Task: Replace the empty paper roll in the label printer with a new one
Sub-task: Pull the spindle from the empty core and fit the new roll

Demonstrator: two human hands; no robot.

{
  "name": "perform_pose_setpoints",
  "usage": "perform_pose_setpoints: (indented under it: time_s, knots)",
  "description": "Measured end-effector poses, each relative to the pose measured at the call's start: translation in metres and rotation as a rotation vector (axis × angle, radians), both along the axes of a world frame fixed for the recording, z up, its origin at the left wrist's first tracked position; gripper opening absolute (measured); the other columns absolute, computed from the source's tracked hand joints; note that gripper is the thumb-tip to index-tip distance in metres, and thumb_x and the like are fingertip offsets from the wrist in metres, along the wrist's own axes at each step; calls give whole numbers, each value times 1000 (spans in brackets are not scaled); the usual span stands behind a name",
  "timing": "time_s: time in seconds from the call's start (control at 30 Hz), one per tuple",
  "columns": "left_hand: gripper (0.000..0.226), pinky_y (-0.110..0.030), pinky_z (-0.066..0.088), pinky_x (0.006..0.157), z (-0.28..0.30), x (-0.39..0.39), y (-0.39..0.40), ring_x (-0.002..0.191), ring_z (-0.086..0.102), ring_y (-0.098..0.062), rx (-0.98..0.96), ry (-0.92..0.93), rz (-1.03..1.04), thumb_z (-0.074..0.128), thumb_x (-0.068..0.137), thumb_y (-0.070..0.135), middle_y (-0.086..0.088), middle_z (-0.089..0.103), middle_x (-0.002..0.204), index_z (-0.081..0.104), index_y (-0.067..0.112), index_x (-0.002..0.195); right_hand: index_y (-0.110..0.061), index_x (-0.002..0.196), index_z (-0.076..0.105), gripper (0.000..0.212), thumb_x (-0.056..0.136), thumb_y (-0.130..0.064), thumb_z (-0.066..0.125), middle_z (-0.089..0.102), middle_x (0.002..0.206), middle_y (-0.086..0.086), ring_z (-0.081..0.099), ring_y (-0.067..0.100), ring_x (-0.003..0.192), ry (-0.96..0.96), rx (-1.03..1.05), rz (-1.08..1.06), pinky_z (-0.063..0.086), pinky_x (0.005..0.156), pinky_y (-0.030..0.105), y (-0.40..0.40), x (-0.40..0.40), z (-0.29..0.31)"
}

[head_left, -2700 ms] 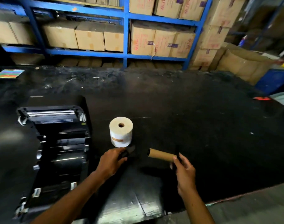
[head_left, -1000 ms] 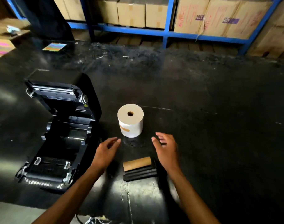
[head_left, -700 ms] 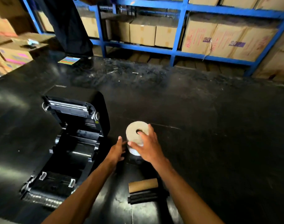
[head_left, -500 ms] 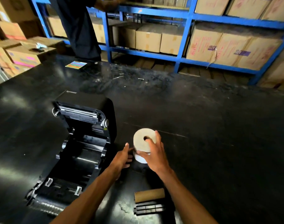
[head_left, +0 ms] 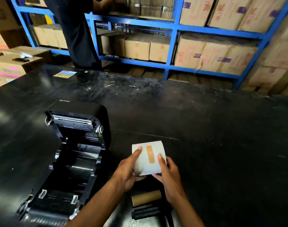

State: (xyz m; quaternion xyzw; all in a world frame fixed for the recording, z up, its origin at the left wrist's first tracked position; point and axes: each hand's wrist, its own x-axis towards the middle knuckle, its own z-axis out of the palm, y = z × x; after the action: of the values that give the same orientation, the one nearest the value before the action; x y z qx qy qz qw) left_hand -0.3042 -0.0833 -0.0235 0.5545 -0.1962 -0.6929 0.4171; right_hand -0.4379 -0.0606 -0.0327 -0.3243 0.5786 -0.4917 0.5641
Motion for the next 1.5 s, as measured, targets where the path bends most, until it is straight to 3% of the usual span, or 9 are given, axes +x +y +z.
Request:
perform_pose_setpoints:
  time_s: [0.13,0.27,0.47,0.57,0.7,0.93,1.1,1.27,1.5]
  knots:
    - [30,-30,56,49,8,-7,14,66,74,-22,-95,-40,32,71,80,31,-10,78,78,74,2,88,-24,127,55,43,86,-35,64,52,137,2,50,16,123,471,-148,-52,43,103,35,12,-14,-2]
    - [28,-22,54,49,14,-7,29,68,74,-21,-245,-144,26,72,80,27,-13,78,80,75,0,90,-27,123,61,38,85,-28,66,40,146,-2,32,11,133,755,-452,-88,29,111,36,17,-15,10]
    - [29,-34,58,71,25,-5,43,82,74,-27,-405,-284,12,76,75,31,-12,78,88,74,8,92,-25,111,70,25,86,-26,66,44,144,0,33,14,131,830,-556,-63,38,105,44,30,-4,21]
    - [27,-29,60,64,31,-3,47,80,74,-25,-425,-312,31,76,76,29,-12,78,89,73,7,93,-20,99,74,16,84,-20,69,51,138,1,35,11,126,845,-636,-125,39,102,37,35,-3,25]
    - [30,-44,60,79,36,0,54,86,73,-30,-429,-341,27,77,75,31,-15,76,95,73,8,94,-24,93,72,12,82,-21,70,50,138,-5,39,10,126,781,-621,-110,37,101,30,39,-4,28]
    - [33,-34,59,66,51,4,58,75,72,-28,-242,-156,0,73,78,30,-19,77,92,75,0,90,-21,118,64,56,67,-40,76,52,135,1,36,8,127,872,-782,136,30,105,32,44,-13,32]
    - [36,-55,51,95,55,5,65,84,71,-28,-155,-149,-21,76,72,39,-16,76,98,77,6,88,-17,115,67,51,70,-41,74,59,129,5,40,12,125,938,-889,129,37,102,39,44,-19,32]
    - [34,-47,56,83,53,2,69,76,73,-23,-150,-134,-10,75,72,39,-9,78,88,77,8,87,-8,106,72,35,80,-31,68,68,118,12,60,28,115,1080,-1089,54,47,95,45,44,-21,26]
    - [38,-45,57,74,53,-1,69,80,66,-26,-95,-95,81,75,74,37,-11,71,88,71,7,96,-5,73,72,17,85,-17,67,73,95,14,68,27,96,1217,-1330,-30,53,86,40,45,-18,22]
